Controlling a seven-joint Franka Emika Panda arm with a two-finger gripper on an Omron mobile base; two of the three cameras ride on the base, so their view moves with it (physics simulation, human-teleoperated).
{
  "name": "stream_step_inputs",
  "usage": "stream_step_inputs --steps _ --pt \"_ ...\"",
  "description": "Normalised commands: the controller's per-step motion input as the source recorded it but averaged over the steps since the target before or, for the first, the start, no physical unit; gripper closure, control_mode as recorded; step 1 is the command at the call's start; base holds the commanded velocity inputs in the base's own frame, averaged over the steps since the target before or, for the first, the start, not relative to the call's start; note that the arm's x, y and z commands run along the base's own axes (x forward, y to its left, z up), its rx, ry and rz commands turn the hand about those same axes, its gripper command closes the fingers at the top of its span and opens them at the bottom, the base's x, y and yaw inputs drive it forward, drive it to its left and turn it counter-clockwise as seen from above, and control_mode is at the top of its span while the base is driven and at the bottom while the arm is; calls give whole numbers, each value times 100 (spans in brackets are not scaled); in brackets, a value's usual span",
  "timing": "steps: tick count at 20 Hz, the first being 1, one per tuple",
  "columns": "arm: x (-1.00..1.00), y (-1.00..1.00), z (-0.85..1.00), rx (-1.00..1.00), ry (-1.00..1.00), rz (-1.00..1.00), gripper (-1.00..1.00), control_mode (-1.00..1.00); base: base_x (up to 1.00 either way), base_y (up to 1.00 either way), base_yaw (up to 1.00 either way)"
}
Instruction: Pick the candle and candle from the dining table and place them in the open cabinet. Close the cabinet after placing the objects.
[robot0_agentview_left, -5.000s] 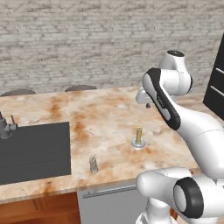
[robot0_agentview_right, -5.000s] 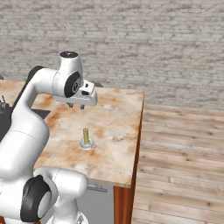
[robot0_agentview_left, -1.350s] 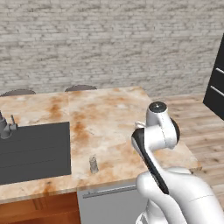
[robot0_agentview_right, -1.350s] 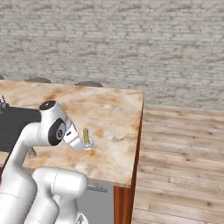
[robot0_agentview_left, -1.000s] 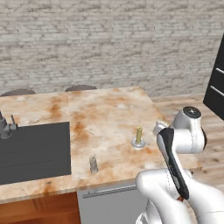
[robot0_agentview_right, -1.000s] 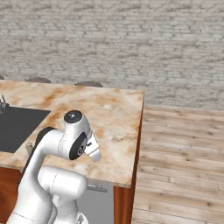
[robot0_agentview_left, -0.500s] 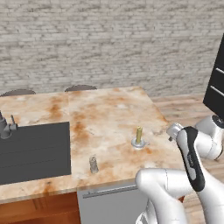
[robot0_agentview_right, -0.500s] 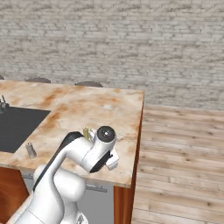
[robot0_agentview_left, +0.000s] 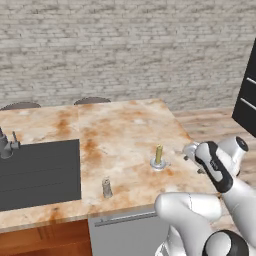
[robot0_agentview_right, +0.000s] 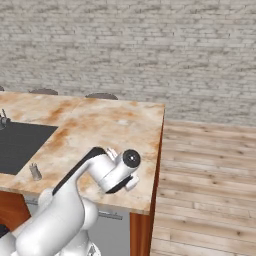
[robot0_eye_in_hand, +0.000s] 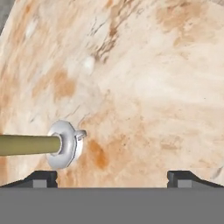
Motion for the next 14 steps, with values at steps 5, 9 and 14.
stream_step_inputs --steps 5,9,14 --pt "47 -2 -22 6 0 18 -100 -100 0 0 0" --pt "44 0 -14 8 0 18 -100 -100 0 0 0" --pt "9 2 -6 2 1 8 -100 -100 0 0 0"
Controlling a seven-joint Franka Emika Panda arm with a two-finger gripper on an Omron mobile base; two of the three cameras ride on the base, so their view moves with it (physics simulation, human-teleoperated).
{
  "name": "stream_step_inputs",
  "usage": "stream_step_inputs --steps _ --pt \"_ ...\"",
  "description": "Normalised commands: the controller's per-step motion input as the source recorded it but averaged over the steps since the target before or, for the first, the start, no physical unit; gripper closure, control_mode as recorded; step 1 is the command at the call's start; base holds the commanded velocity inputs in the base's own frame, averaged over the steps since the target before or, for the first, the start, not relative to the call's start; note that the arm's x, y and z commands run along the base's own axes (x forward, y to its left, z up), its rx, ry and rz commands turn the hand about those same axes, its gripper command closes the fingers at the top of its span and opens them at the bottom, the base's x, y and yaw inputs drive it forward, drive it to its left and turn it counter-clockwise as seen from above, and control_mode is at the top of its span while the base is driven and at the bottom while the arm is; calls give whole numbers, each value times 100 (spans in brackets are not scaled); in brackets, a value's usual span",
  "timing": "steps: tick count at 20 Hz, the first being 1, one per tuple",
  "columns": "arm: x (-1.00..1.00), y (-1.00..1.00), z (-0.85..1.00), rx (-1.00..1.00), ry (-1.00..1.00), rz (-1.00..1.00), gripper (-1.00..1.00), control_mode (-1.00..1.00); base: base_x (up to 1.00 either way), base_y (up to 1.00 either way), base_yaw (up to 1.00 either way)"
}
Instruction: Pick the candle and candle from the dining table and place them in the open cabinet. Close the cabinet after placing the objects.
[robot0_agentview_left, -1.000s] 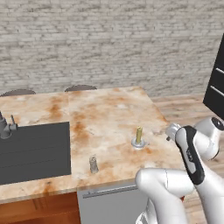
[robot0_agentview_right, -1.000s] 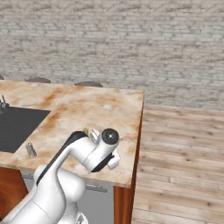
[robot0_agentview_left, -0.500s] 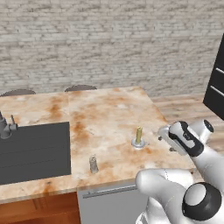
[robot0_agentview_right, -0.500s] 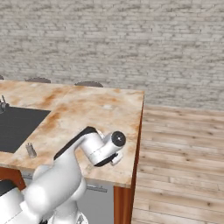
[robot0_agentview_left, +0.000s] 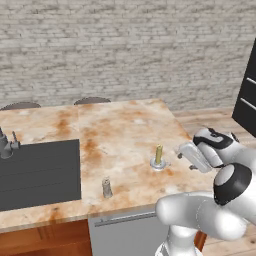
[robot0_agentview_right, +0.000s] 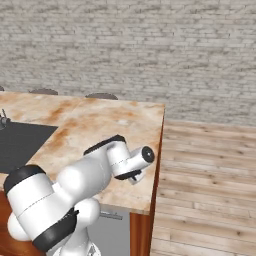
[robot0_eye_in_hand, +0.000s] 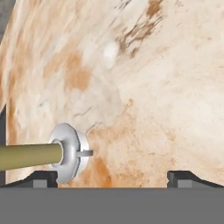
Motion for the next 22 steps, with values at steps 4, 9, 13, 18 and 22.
stream_step_inputs --steps 4,9,13,18,22 --pt "0 9 -8 4 0 3 -100 -100 0 0 0" --pt "0 17 -15 7 -1 0 -100 -100 0 0 0" --pt "0 22 -9 7 0 1 -100 -100 0 0 0" --pt "0 9 -1 1 -3 1 -100 -100 0 0 0" --pt "0 10 0 0 0 0 -100 -100 0 0 0"
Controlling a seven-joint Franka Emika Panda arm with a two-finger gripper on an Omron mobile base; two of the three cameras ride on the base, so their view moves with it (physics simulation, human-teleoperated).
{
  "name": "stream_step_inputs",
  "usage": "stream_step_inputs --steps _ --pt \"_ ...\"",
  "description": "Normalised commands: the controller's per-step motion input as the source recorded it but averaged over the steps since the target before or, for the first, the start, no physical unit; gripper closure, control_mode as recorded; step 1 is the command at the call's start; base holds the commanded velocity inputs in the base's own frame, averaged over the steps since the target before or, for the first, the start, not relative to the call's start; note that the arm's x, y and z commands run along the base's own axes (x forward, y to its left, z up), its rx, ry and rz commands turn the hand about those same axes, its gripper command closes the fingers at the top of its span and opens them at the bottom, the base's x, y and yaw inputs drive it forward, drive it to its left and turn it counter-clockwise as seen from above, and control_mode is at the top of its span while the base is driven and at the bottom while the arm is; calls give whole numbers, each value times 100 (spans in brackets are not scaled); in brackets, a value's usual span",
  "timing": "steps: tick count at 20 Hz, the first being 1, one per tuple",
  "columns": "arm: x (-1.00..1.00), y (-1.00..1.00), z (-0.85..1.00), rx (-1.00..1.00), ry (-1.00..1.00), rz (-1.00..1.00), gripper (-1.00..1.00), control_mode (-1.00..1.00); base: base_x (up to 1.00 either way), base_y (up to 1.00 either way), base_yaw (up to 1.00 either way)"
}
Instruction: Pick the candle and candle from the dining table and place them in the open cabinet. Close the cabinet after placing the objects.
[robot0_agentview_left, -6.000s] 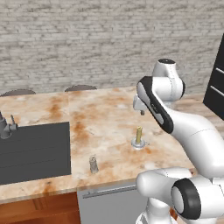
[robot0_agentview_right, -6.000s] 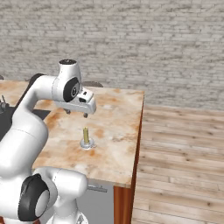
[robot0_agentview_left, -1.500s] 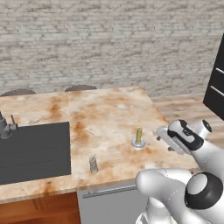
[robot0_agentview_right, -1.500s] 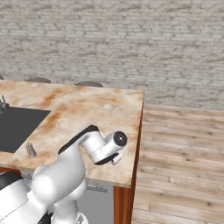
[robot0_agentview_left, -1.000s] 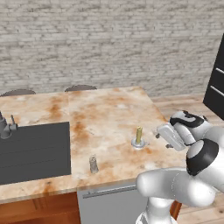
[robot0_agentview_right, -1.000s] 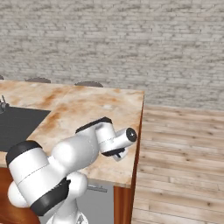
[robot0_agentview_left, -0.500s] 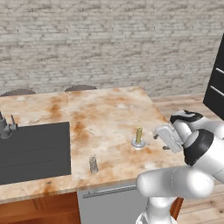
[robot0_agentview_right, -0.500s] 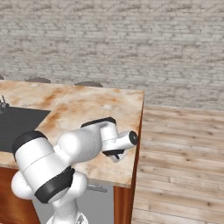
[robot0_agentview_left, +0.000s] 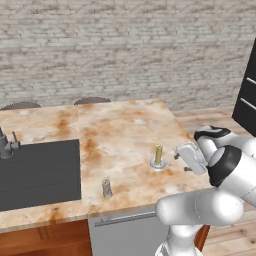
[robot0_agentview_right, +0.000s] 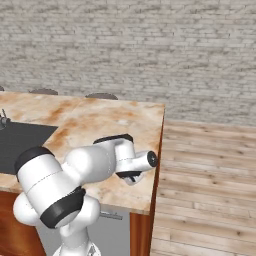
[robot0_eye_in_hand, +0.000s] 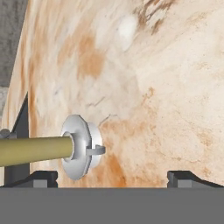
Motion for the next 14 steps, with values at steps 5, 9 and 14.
stream_step_inputs --steps 5,9,14 --pt "0 2 0 1 0 0 -100 -100 0 0 0" --pt "0 0 -1 2 0 1 -100 -100 0 0 0" --pt "0 1 0 2 0 0 -100 -100 0 0 0"
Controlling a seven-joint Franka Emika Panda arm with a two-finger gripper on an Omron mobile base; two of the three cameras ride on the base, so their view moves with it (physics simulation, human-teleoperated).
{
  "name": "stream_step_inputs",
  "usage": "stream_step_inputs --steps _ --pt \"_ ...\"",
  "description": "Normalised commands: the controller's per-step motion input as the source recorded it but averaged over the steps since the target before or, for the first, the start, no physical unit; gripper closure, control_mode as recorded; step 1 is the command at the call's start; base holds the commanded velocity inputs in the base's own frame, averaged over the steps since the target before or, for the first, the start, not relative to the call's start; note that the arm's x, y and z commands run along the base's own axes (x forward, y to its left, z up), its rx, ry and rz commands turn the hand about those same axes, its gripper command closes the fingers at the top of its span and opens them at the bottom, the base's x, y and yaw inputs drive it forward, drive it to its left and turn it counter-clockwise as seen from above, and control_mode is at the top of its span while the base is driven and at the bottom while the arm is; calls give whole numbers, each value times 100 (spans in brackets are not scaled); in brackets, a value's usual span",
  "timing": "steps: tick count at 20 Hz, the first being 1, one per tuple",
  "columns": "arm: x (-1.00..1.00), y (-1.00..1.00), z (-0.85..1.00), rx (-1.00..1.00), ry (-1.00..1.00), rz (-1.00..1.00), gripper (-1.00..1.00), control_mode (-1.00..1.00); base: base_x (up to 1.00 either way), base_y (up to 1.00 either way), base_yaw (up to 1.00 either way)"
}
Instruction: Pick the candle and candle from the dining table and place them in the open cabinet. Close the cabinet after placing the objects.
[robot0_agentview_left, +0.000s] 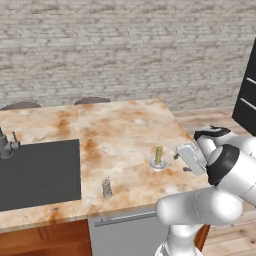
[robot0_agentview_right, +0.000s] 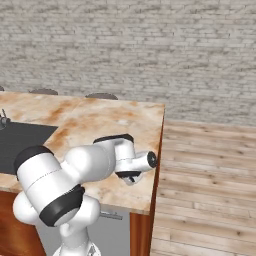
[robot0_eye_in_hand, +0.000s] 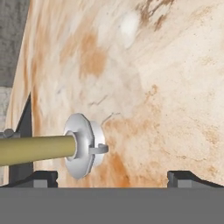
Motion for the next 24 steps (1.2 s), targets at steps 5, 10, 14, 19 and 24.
stream_step_inputs --steps 5,10,14,19,24 --pt "5 11 -2 0 0 1 -100 -100 0 0 0" --pt "2 2 0 1 0 1 -100 -100 0 0 0" --pt "-2 0 0 1 0 0 -100 -100 0 0 0" --pt "-7 0 0 1 -3 1 -100 -100 0 0 0" --pt "-21 0 0 0 -10 7 -100 -100 0 0 0"
